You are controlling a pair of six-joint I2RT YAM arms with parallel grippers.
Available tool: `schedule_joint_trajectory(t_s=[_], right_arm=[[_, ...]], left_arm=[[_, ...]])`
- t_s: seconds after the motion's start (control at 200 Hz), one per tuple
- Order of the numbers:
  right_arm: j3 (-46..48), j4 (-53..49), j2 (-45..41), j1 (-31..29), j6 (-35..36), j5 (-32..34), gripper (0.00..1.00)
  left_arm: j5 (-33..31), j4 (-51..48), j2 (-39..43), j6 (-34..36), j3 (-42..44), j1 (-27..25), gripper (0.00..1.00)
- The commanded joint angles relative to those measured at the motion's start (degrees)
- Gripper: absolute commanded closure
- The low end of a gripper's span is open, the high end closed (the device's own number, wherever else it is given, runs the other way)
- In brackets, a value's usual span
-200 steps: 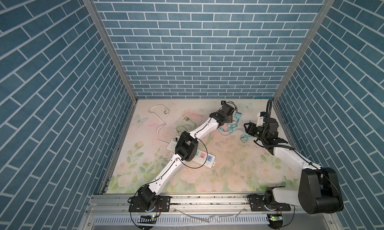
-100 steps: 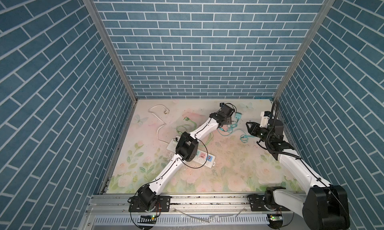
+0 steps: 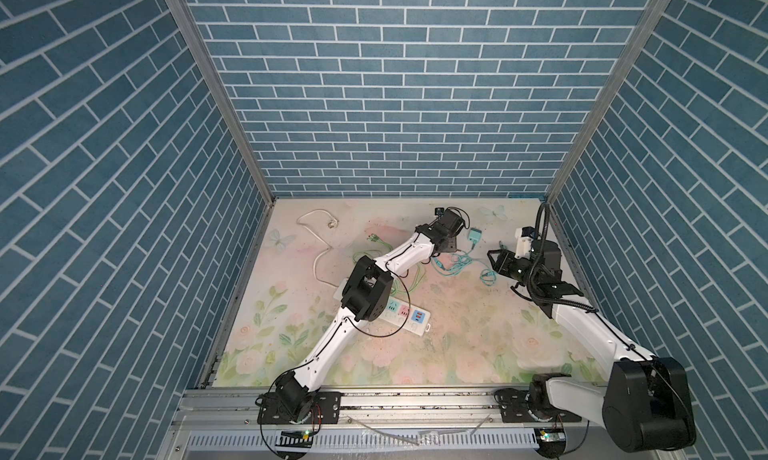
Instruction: Insert the plug
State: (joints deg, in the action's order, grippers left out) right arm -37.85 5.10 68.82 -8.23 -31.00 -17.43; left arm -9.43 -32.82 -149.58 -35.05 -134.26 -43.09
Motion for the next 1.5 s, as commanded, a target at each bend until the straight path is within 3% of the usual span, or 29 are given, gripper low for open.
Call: schedule_joint_trajectory(t_s=[0.0, 0.195, 0.33, 0.505, 0.625, 0.835, 1.135, 1.28, 1.495], right_arm=[[1.45, 0.66, 0.93, 0.03, 0.86, -1.62, 0.57], [3.0, 1.38, 1.92, 0.02, 0.95, -2.32, 0.57], [3.3, 1.74, 2.94, 0.03, 1.25, -2.8, 0.57], [2.83, 1.84, 3.69, 0.0, 1.45, -3.73, 0.57], [2.98, 1.94, 3.8, 0.03, 1.47, -4.18, 0.57], [3.3, 1.4, 2.92, 0.0, 1.74, -4.83, 0.57], [4.87, 1.48, 1.14, -0.11, 1.43, -5.94, 0.57], [5.41, 2.43, 1.32, -0.04, 1.08, -6.2, 0.58], [4.83, 3.24, 2.37, -0.09, 0.95, -6.8, 0.58]], left_arm=[[-1.05, -3.65, 2.18, 0.82, 4.63, 0.62, 0.42], [-0.9, 3.9, 10.38, 0.17, 21.84, 1.33, 0.42], [-0.58, 8.15, 14.8, 2.72, 27.4, 1.57, 0.34], [-1.54, 4.1, 13.17, 10.14, 20.47, 1.6, 0.32], [-1.43, 7.47, 12.8, 11.72, 20.04, 1.56, 0.31], [-2.78, 11.42, 10.07, 9.23, 17.19, 2.62, 0.32], [-2.67, 7.52, 1.35, 5.79, 4.6, 4.55, 0.35], [-2.36, 0.94, -2.16, 4.8, -1.97, 5.12, 0.38], [-0.3, -1.94, -2.47, 6.17, -1.91, 4.97, 0.38]])
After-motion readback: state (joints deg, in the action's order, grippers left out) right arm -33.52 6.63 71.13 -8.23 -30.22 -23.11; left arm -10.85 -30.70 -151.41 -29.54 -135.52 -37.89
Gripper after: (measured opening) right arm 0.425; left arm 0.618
